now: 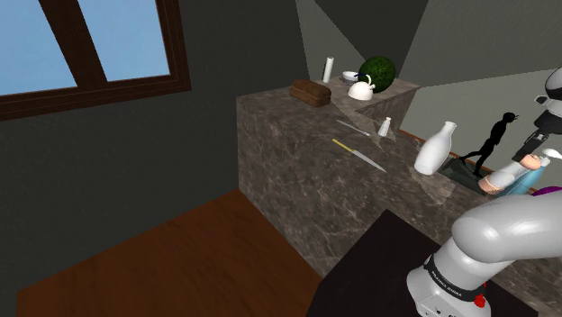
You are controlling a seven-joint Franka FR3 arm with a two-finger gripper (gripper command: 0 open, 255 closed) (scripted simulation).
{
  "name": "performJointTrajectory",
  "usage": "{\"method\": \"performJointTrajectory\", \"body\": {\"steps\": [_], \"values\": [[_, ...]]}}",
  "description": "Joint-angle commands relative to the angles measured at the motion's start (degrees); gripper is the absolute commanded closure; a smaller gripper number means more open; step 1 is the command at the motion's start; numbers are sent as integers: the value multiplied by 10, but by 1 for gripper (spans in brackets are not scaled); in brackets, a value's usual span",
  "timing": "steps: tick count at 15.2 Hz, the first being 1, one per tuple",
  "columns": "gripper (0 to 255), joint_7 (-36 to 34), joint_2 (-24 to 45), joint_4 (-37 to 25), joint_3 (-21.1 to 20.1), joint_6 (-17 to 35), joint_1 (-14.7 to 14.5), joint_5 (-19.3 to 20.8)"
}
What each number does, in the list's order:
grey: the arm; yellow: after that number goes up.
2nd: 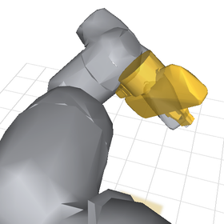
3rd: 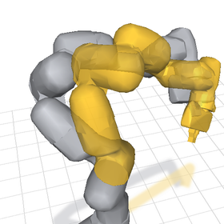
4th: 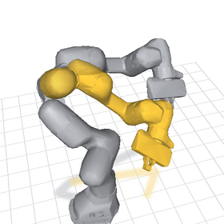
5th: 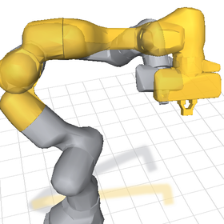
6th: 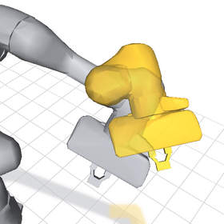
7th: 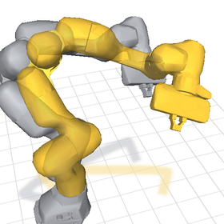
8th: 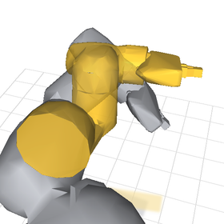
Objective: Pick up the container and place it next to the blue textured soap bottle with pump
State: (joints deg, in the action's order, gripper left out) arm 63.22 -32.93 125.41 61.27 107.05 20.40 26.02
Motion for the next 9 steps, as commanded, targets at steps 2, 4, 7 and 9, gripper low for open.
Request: {"method": "performJointTrajectory", "body": {"steps": [2,4,7,9], "values": [[255,-1,3,19,13,24,-3,5],[255,-1,7,30,23,40,-6,7],[255,0,12,46,39,63,-11,11],[255,0,17,56,50,79,-16,14]]}}
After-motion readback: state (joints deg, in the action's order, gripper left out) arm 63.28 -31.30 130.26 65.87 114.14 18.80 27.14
